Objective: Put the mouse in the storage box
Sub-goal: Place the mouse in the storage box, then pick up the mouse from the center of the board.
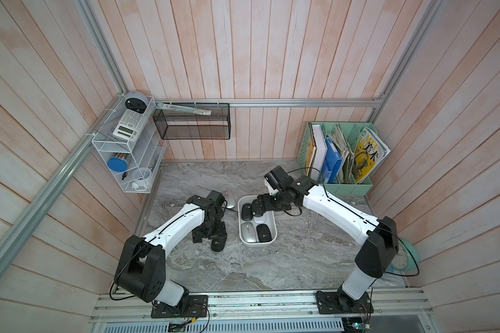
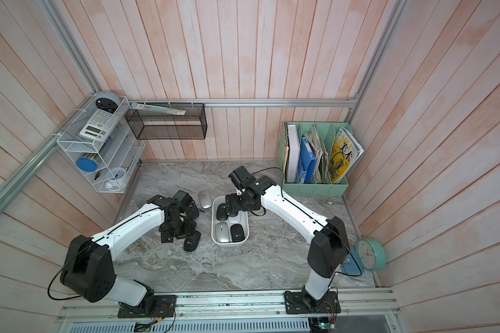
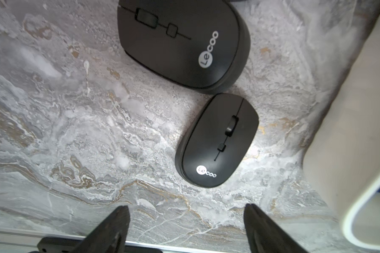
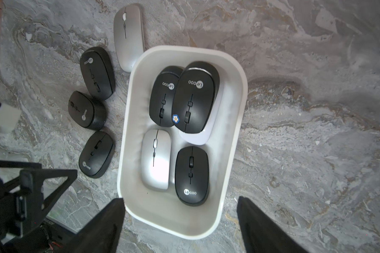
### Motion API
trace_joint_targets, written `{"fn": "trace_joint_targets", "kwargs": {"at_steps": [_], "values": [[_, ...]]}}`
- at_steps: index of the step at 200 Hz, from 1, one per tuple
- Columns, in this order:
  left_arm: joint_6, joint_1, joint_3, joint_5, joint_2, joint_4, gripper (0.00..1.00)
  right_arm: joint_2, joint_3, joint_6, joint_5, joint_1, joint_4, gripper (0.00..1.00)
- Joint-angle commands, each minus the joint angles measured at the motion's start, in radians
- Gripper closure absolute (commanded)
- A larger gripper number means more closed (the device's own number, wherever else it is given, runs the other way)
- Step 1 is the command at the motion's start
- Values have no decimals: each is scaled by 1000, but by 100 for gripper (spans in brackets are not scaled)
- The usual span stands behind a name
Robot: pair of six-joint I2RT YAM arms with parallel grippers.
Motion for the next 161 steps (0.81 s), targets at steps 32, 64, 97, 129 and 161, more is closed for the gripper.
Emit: {"fn": "trace_joint_targets", "kwargs": {"at_steps": [32,64,97,129,161], "values": [[67,-34,34,6,114,11,11,-142,-254,47,-88,-46,179,13],[58,-60,42,28,153,46,11,-157,-273,40,-82,-51,162,13],[49,-62,38,19,180,71,11,-168,-294,46,-102,-51,169,13],[50,-63,34,26,217,103,11,-188,-312,53,-139,-51,182,13],[46,-62,18,36,239,138,12,-227,-372,66,-291,-51,283,14]]}}
